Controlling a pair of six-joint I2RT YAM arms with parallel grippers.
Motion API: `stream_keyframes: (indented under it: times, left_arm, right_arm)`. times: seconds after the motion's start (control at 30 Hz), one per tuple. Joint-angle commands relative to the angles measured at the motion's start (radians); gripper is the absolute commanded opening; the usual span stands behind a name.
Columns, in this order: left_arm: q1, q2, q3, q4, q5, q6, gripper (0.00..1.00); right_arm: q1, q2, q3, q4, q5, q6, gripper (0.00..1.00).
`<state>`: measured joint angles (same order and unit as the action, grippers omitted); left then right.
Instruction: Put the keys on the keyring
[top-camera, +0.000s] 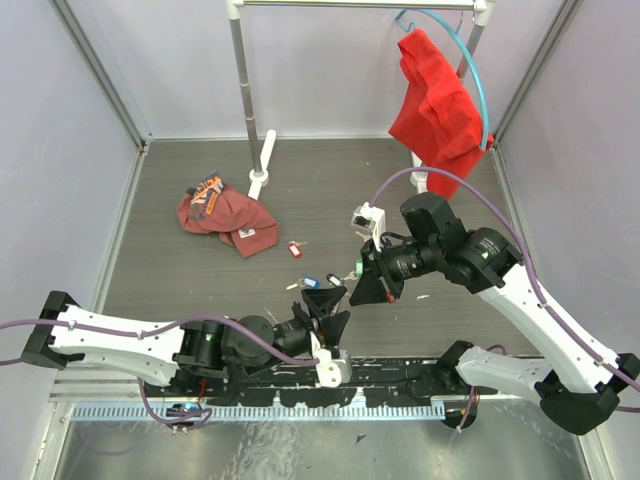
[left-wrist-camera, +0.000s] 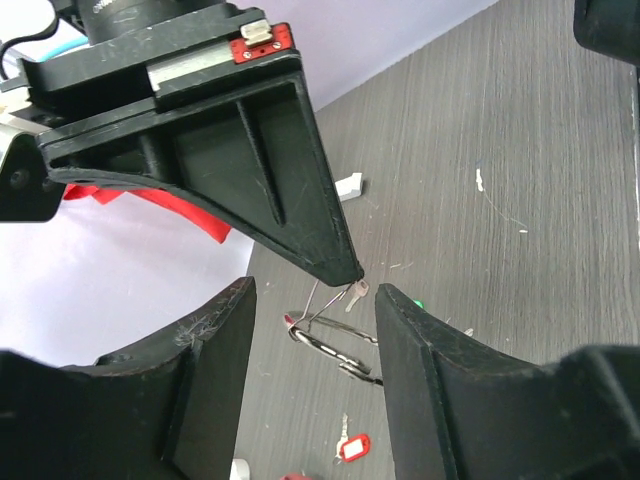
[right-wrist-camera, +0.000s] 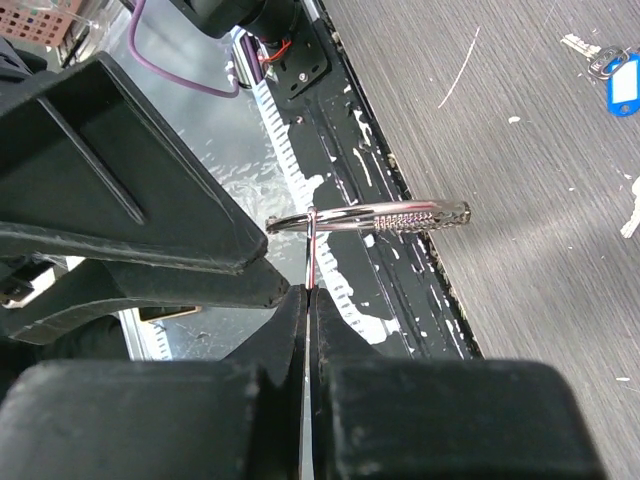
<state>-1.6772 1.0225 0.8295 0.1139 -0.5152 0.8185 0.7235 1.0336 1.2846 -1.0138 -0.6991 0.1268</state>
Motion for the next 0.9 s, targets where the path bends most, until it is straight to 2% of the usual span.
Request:
stream_keyframes:
  times: [0.0, 0.27, 0.5, 0.87]
  left_arm:
    - [-0.011, 0.016, 0.036, 0.025, -0.047, 0.032, 0.56]
    - [-0.02, 0.017, 0.015, 0.012, -0.126, 0.092, 0.5]
    - [-0.019, 0.001, 0.014, 0.018, -0.1, 0.084, 0.41]
    - [-0.02, -0.029, 0.024, -0.035, -0.012, 0.054, 0.38]
  right_arm:
    - [-0.002, -0.027, 0.013, 0.052, -0.037, 0.016, 0.01]
    - [-0.001, -0.035, 0.012, 0.047, -0.046, 0.017, 0.01]
    - [-0.001, -0.043, 0.001, 0.046, -0.062, 0.016, 0.01]
    - [-0.002, -0.053, -0.007, 0.051, -0.097, 0.019, 0.01]
